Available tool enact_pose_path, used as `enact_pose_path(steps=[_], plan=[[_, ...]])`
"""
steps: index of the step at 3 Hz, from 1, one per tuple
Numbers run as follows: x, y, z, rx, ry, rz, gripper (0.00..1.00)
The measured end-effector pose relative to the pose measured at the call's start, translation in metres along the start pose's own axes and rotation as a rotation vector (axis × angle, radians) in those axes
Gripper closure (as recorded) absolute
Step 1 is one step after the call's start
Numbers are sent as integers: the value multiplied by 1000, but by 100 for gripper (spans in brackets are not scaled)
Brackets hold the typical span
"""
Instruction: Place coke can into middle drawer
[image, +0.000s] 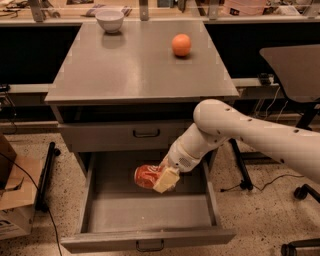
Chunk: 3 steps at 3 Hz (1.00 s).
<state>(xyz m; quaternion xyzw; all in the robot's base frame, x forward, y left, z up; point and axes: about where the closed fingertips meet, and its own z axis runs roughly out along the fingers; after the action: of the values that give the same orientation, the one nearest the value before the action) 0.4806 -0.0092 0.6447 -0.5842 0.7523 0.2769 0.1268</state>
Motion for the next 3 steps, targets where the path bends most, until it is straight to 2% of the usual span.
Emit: enact_pose_path(steps=[1, 2, 3], plan=[[27, 3, 44, -63, 45, 77, 100], [54, 2, 82, -80, 47, 172, 100], [79, -10, 128, -95, -27, 266, 100]])
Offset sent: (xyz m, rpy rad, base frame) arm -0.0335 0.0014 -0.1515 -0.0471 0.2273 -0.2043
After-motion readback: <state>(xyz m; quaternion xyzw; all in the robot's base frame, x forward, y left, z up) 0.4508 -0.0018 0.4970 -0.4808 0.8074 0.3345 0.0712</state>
